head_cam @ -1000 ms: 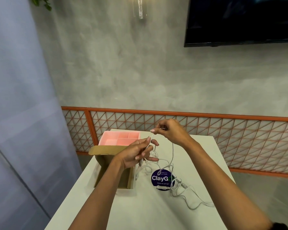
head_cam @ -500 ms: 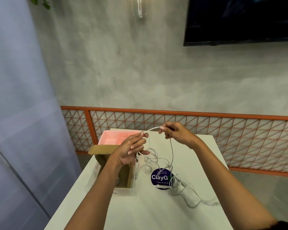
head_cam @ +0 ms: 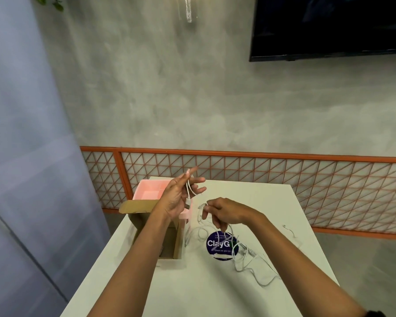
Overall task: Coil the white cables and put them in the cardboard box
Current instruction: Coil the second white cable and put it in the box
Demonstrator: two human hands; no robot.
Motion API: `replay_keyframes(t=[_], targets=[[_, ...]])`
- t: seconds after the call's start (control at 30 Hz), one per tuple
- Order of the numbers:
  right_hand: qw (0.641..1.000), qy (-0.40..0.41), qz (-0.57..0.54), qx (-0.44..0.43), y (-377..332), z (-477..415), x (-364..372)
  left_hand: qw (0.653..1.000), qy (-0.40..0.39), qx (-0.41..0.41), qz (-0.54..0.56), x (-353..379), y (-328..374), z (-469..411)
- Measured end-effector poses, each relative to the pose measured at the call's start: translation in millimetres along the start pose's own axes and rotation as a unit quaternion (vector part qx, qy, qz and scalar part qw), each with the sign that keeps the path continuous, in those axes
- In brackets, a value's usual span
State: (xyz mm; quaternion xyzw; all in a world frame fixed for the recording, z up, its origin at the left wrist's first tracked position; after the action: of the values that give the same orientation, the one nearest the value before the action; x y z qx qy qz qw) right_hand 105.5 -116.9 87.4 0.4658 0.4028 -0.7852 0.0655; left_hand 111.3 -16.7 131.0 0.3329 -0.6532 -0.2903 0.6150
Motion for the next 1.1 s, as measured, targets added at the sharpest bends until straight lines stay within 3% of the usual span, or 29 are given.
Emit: replay_keyframes(t=[0.13, 0.27, 0.47, 0.63, 0.7, 0.83, 0.93, 1.1], targets=[[1.000, -0.024, 0.009, -0.002, -14, 2, -2, 0.999, -0.009, 0.011, -0.044, -3, -1, -2], [0.997, -0.038, 0.063, -0.011, -24, 4, -7, 0.985, -0.021, 0.010, -0.174, 0, -6, -2], [0.984, 0.079, 0.152, -0.039, -40, 10, -54, 0.953, 0.000, -0.012, -0.302, -20, -17, -3], [0.977, 0.180, 0.099, -0.051, -41, 20, -93, 0.941, -0.067, -0.066, -0.325, -4, -33, 5], [0.974, 0.208, 0.074, -0.056, -39, 24, -103, 0.944, -0.077, -0.094, -0.306, 0, -38, 8], [0.966, 0.252, -0.002, -0.059, -31, 25, -112, 0.972, -0.120, -0.142, -0.142, 18, -46, 15], [0.958, 0.269, -0.072, -0.063, -25, 27, -115, 0.974, -0.157, -0.150, -0.058, 28, -45, 20], [0.953, 0.283, -0.083, -0.073, -23, 24, -118, 0.970, -0.185, -0.155, 0.016, 36, -46, 30]])
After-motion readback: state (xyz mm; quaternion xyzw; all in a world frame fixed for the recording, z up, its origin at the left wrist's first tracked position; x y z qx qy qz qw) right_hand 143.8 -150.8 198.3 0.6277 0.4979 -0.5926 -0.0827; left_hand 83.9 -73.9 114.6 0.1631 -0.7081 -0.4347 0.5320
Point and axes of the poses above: each hand's wrist, its own z-axis away from the middle knuckle, its own x-axis out of the palm, y = z × x, the point moved 10 cm from there along -z, towards the middle knuckle, and after that the axes turned 12 degrees about z, right-handed, at the moved point
